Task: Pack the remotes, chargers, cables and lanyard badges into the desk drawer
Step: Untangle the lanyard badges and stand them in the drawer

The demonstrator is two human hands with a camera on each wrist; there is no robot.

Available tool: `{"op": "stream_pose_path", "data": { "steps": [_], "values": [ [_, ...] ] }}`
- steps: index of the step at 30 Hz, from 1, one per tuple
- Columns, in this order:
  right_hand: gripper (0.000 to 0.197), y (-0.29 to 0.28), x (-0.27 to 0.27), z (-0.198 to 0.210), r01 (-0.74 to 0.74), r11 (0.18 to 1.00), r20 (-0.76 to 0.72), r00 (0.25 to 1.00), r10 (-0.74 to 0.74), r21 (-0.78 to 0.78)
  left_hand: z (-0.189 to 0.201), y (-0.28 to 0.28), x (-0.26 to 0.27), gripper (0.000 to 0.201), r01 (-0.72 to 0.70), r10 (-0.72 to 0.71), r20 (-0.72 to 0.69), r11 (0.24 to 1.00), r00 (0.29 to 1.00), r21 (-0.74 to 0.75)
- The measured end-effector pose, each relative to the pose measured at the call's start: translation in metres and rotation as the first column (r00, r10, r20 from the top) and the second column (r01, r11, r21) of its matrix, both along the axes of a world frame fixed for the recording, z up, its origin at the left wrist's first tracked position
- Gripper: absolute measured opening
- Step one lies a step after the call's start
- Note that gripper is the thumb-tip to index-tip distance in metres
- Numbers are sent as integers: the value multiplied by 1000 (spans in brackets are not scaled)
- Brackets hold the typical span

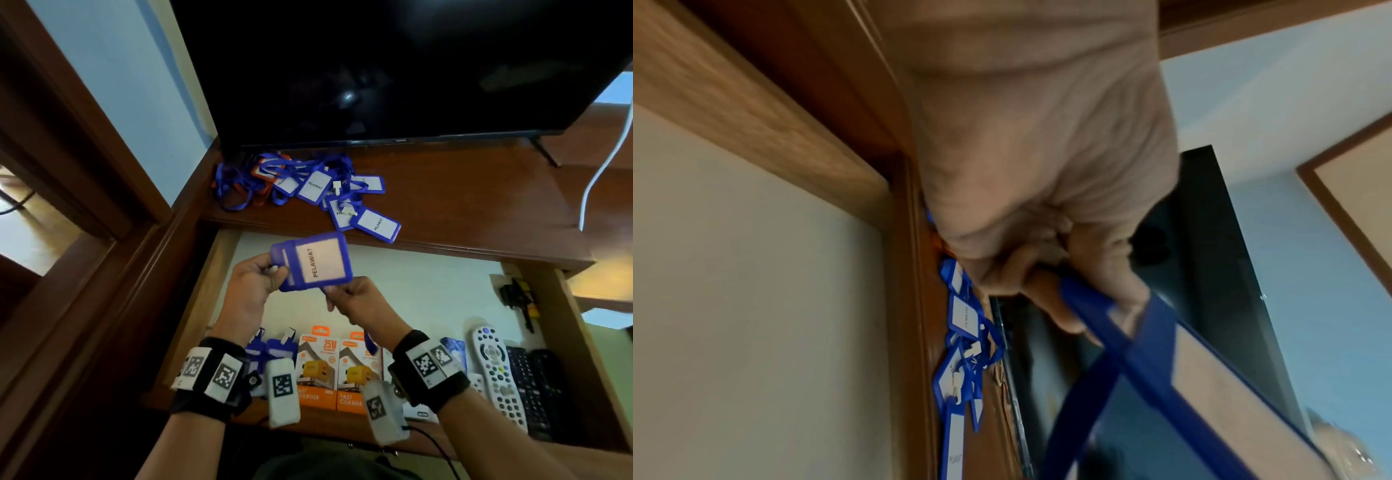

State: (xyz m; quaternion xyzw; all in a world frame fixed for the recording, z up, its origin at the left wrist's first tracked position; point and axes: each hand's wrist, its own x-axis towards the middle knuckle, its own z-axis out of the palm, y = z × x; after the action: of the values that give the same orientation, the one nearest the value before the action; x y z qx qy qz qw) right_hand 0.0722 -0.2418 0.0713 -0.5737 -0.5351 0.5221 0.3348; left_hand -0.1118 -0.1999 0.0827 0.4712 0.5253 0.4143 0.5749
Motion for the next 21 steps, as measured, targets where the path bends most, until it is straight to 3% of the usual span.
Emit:
{"op": "stream_pose_path", "data": {
  "steps": [4, 9, 11, 13, 16, 19, 21],
  "values": [
    [35, 1, -20, 10, -157, 987, 62, 986, 155, 36, -5, -6, -4, 12, -178, 173, -161, 984, 972, -18],
    [19, 6, -31, 25, -339, 938, 219, 923, 316, 72, -2, -11, -7, 6, -142, 154, -356, 988, 922, 61],
    [15, 9, -30, 32, -375, 922, 264, 903, 340, 93, 2, -7, -9, 3, 18, 39, -526, 995, 849, 101],
    [20, 14, -25, 36, -385, 915, 302, 892, 336, 121, 11, -3, -11, 1, 215, -99, -684, 973, 723, 86],
    [30, 22, -17, 41, -374, 920, 347, 883, 315, 118, 24, 5, -15, 9, 457, -335, -755, 888, 563, -53],
    [25, 26, -7, 42, -337, 938, 219, 924, 313, 84, 31, 10, -23, 15, 577, -529, -666, 797, 527, -177],
    [29, 24, -3, 42, -282, 955, 126, 955, 270, 93, 35, 13, -27, 21, 602, -577, -552, 782, 602, -161]
  ]
}}
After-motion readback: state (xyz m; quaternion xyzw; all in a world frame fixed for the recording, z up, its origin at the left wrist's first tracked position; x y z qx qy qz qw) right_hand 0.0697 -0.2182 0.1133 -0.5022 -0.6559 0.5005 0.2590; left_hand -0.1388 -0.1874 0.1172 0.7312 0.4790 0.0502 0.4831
